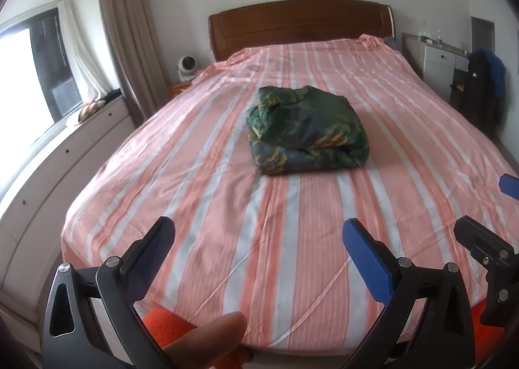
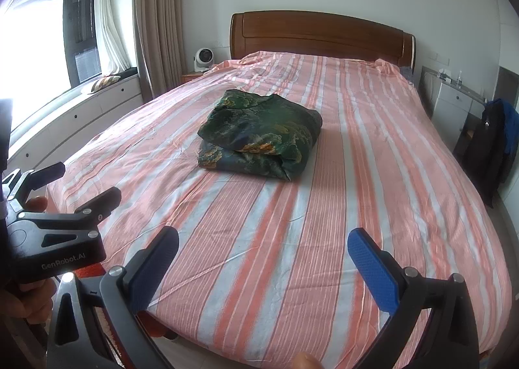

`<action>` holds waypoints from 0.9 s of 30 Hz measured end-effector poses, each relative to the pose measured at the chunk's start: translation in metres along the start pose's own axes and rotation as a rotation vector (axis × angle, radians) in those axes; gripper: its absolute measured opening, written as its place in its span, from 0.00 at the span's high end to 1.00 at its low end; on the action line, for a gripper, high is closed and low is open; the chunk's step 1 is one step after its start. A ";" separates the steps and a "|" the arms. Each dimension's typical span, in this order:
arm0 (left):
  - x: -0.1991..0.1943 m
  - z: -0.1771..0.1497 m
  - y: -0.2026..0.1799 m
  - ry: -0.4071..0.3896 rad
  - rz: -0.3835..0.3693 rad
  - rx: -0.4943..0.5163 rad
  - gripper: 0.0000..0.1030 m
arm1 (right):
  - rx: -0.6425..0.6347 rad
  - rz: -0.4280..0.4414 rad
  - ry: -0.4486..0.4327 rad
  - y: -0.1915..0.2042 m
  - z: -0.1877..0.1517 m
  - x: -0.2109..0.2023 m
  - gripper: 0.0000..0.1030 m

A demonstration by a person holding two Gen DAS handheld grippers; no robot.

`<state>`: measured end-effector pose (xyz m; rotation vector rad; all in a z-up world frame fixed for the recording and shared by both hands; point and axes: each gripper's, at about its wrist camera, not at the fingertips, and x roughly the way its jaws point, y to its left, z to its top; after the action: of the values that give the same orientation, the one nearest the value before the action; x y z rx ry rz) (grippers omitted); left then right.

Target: Fold large clothes

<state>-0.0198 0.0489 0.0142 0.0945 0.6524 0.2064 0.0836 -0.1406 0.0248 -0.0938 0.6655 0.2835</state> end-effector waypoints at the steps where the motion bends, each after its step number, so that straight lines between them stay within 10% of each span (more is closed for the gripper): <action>1: 0.000 0.000 0.000 0.001 -0.001 0.000 0.00 | 0.000 0.000 0.000 0.000 0.000 0.000 0.00; 27: 0.012 0.000 0.006 0.076 -0.067 -0.063 0.00 | 0.012 -0.010 0.002 0.000 0.003 0.001 0.00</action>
<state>-0.0116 0.0573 0.0076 0.0041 0.7234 0.1665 0.0860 -0.1400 0.0262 -0.0860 0.6684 0.2699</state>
